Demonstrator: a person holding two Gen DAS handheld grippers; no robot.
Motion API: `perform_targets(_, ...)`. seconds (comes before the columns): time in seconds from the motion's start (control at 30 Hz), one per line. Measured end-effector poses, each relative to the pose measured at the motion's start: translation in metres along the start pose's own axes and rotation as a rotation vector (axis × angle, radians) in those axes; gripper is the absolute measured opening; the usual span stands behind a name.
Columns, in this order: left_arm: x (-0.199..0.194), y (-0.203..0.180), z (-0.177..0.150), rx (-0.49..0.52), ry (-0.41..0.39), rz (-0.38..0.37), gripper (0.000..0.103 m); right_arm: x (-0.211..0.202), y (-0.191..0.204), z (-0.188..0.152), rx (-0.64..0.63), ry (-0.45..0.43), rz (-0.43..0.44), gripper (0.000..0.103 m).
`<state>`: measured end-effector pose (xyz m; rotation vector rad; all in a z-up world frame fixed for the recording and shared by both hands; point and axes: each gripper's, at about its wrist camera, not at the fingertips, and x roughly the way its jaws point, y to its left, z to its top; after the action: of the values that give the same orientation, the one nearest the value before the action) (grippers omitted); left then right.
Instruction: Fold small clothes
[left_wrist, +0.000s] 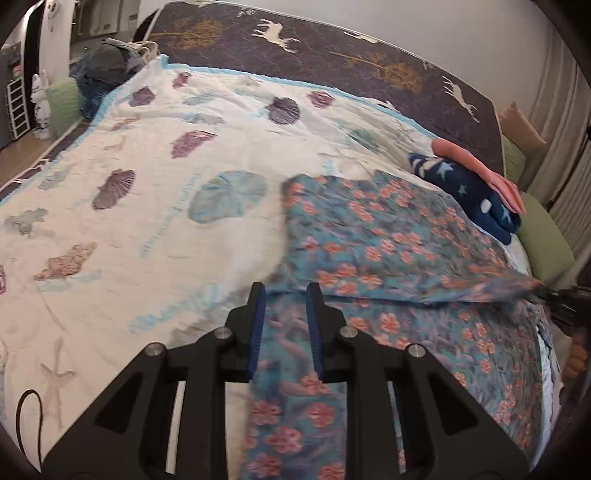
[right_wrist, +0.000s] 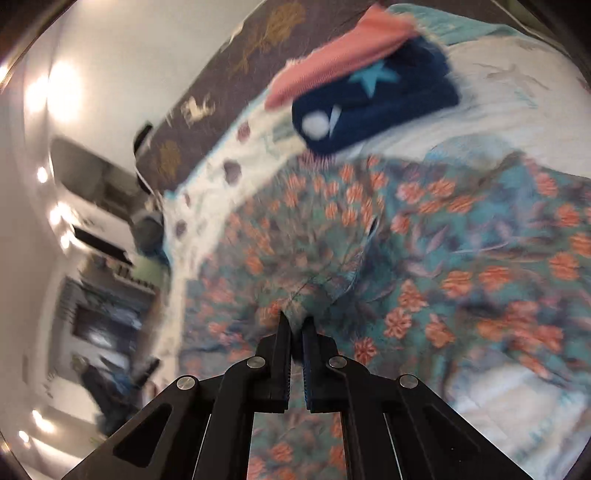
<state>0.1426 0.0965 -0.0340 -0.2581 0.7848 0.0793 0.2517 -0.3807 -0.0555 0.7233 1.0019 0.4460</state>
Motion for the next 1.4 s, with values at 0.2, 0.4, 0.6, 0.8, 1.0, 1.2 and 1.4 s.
perform_targets(0.2,0.008,0.003,0.001,-0.022,0.017,-0.002,0.023,-0.014,-0.023,-0.015,-0.009,0.088,-0.277,0.011)
perform_targets(0.4,0.013,-0.020,0.006,0.051,0.020,-0.026,0.023,-0.028,-0.034,-0.013,0.049,0.011,-0.197,0.021)
perform_targets(0.6,0.033,-0.031,0.027,0.049,0.028,-0.054,0.023,0.014,-0.023,0.017,0.046,0.029,-0.145,0.028)
perform_targets(0.8,0.050,-0.053,0.053,0.014,0.003,-0.256,0.023,0.038,-0.012,0.024,-0.044,-0.095,-0.210,0.003)
perform_targets(1.0,0.127,-0.051,0.041,0.096,0.136,0.029,0.011,0.032,-0.026,0.030,-0.038,-0.155,-0.459,0.003)
perform_targets(1.2,0.106,-0.041,0.041,0.106,0.064,0.182,0.006,-0.018,-0.031,0.011,-0.035,-0.174,-0.374,0.013)
perform_targets(1.4,0.076,-0.033,0.035,0.009,0.058,0.088,0.007,-0.042,-0.010,-0.039,-0.090,-0.105,-0.228,0.018)
